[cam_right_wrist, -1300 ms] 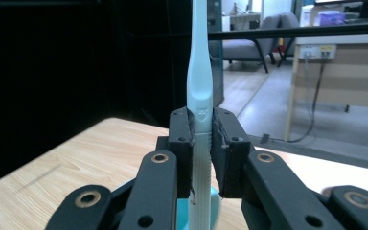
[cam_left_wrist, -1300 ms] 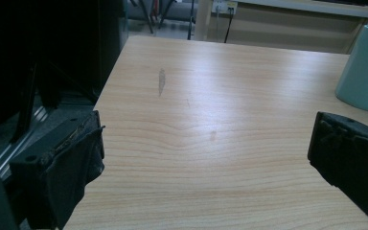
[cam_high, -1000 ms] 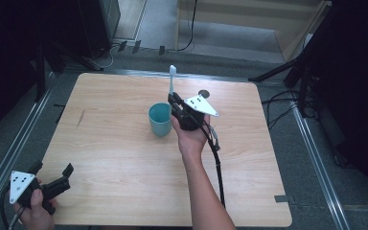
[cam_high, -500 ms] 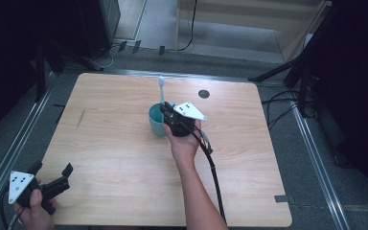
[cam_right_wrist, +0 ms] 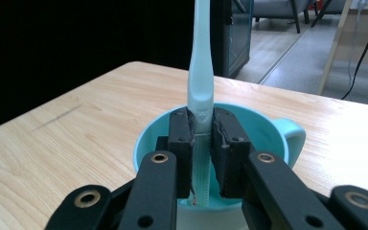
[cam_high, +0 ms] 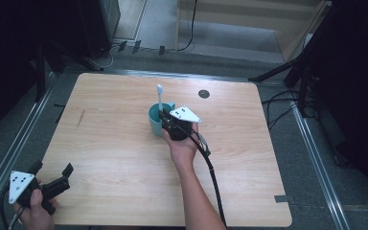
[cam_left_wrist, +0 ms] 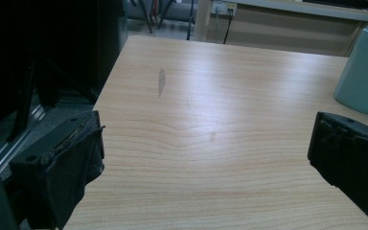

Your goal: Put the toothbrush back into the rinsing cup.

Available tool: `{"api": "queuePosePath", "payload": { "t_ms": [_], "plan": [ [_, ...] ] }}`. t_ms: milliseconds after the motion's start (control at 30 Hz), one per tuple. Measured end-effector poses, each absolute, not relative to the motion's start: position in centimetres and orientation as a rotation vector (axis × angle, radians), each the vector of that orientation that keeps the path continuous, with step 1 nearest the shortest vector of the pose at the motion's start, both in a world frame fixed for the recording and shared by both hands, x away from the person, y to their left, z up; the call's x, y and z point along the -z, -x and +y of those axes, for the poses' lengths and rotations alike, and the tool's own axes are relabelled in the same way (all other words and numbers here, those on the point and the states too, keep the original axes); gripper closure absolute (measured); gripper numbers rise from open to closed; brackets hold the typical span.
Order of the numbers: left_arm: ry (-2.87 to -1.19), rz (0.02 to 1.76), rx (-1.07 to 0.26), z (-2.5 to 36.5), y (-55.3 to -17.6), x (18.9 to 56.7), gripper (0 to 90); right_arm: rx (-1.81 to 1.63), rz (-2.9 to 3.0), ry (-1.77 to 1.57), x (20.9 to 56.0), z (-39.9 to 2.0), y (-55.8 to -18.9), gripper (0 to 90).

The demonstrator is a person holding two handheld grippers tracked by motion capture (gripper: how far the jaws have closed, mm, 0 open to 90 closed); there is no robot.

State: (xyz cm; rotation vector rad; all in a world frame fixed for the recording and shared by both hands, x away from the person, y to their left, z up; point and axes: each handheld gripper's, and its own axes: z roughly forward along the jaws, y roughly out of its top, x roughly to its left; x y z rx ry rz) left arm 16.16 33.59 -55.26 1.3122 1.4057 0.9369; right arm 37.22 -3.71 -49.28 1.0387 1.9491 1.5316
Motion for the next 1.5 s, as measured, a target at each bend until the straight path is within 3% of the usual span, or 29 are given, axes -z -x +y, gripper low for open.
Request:
{"api": "queuePosePath", "payload": {
  "t_ms": [567, 967, 1167, 1267, 1400, 1500],
  "plan": [
    [-1.312, 1.404, -0.938, 33.6, -16.2, 55.3, 0.0, -1.599, 1.958, -1.040, 48.8, -4.1, -36.9, 77.9],
    [-1.314, 1.404, -0.941, 33.5, -16.2, 55.3, 0.0, -1.594, 1.883, -1.069, 47.8, -7.5, -36.6, 78.5],
    [-1.319, 1.405, -0.945, 33.5, -16.2, 55.3, 0.0, -1.537, 1.841, -1.085, 47.9, -10.7, -35.8, 65.3],
    [-1.319, 1.404, -0.946, 33.5, -16.2, 55.3, 0.0, -1.504, 1.825, -1.122, 47.9, -12.3, -35.5, 49.9],
    [-1.321, 1.404, -0.947, 33.5, -16.2, 55.3, 0.0, -1.452, 1.809, -1.156, 48.1, -14.2, -34.8, 35.9],
    [-1.321, 1.404, -0.947, 33.5, -16.2, 55.3, 0.0, -1.418, 1.794, -1.179, 48.2, -15.2, -34.0, 17.4]
  ]
}}
